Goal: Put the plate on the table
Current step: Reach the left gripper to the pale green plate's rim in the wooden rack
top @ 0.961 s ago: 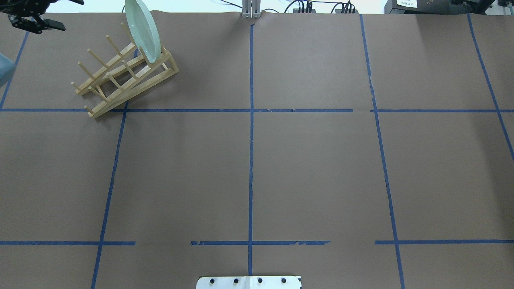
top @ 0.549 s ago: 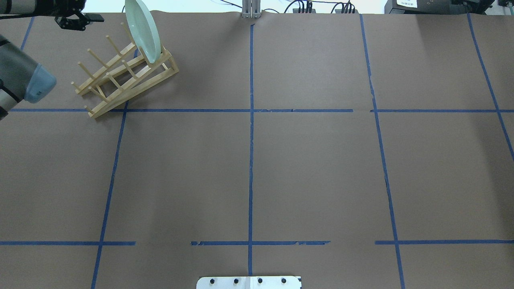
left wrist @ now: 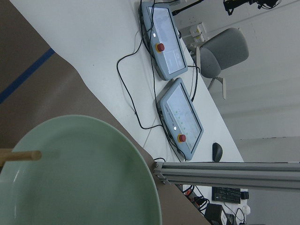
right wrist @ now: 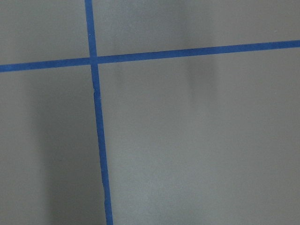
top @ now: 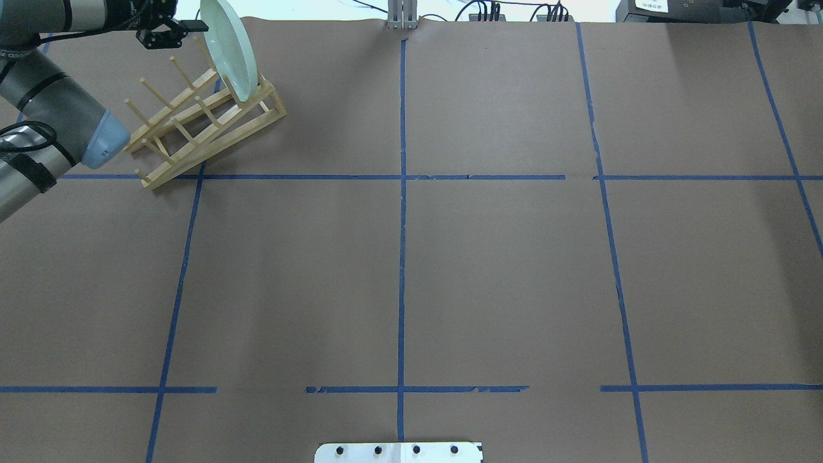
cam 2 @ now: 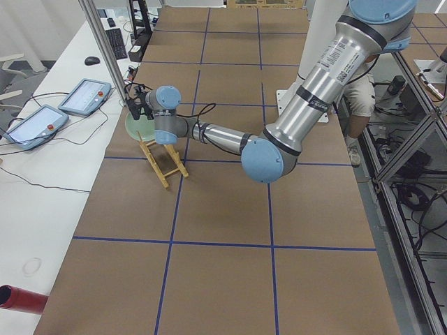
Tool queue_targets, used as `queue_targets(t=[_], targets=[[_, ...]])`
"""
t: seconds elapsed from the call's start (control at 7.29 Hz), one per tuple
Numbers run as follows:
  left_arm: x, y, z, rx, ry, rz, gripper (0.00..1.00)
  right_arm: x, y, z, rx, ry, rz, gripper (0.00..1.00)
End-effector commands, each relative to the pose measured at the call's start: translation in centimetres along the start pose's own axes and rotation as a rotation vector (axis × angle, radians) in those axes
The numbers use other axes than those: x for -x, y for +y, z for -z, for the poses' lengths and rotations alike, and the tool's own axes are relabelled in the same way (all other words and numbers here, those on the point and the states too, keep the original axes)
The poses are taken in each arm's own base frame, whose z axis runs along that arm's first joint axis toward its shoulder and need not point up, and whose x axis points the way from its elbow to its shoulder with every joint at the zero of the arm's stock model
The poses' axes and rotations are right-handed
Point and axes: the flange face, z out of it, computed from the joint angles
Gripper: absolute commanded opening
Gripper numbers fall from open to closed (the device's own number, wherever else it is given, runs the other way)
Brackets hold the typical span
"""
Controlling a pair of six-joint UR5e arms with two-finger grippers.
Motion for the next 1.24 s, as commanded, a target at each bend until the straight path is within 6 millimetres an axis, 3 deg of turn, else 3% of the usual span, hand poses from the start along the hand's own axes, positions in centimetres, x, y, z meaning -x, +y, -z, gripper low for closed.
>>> queue_targets(t=[0.0,0.14,0.27,0.41,0.82,0.96,1.1], targets=[[-0.5,0.5,-2.5,-0.027,0.000,0.002,0.82,0.0,0.0,0.0,0.000,0.000,0.000,1.00],[-0.4,0.6,-2.6,-0.027,-0.001,-0.008,0.73,0.0,0.0,0.0,0.000,0.000,0.000,1.00],[-0.1,0.9,-2.9,-0.024,-0.006,-0.032,0.55,0.0,0.0,0.0,0.000,0.000,0.000,1.00],[-0.1,0.9,-2.9,-0.025,-0.009,-0.042,0.01,0.0,0.0,0.0,0.000,0.000,0.000,1.00],[-1.5,1.4,-2.3,-0.021,0.002,-0.066,0.00,0.0,0.0,0.0,0.000,0.000,0.000,1.00],[-3.6,2.4,-0.9,-0.018,0.019,-0.074,0.00,0.0,0.0,0.0,0.000,0.000,0.000,1.00],[-7.0,3.0,1.5,-0.025,0.056,-0.085,0.00,0.0,0.0,0.0,0.000,0.000,0.000,1.00]])
